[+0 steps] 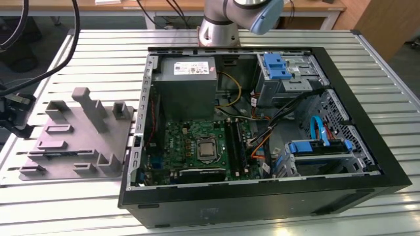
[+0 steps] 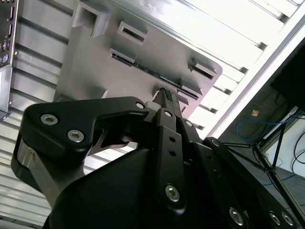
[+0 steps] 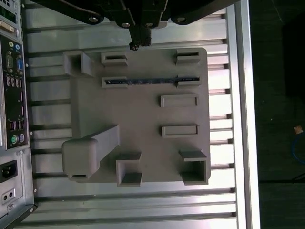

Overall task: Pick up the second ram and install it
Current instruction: 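Reach for the second ram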

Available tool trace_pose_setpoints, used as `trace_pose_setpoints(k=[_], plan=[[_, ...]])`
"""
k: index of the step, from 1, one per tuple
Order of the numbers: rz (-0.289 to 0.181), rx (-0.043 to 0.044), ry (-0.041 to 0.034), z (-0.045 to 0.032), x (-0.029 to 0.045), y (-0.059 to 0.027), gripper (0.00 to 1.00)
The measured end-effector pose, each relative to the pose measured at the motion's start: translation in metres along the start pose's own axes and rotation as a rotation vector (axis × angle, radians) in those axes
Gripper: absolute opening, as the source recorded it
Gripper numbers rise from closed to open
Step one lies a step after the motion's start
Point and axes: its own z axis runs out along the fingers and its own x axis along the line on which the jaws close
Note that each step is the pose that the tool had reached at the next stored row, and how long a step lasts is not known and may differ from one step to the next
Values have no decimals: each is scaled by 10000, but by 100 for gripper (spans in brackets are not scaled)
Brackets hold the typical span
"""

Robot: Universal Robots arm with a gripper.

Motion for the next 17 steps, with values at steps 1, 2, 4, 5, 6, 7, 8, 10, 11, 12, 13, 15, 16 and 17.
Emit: trace_pose_setpoints(k=[1, 2, 4, 5, 6, 7, 8, 10, 11, 12, 13, 15, 16, 17], plan=[[0, -1, -1, 9, 0, 0, 10], [-1, 0, -1, 16, 0, -1, 10], [0, 0, -1, 31, 1, -1, 10], [0, -1, -2, 40, 1, -1, 10], [0, 0, 0, 47, 1, -2, 10], [0, 0, -1, 56, 1, -2, 10], [0, 0, -1, 64, 1, -2, 10], [0, 0, -1, 80, 2, -2, 10], [0, 0, 0, 88, 2, -3, 10], [0, 0, 0, 95, 2, -3, 10], [0, 0, 0, 104, 3, -3, 10], [0, 0, 0, 119, 3, -4, 10], [0, 0, 0, 127, 3, -4, 10], [0, 0, 0, 135, 3, -4, 10]])
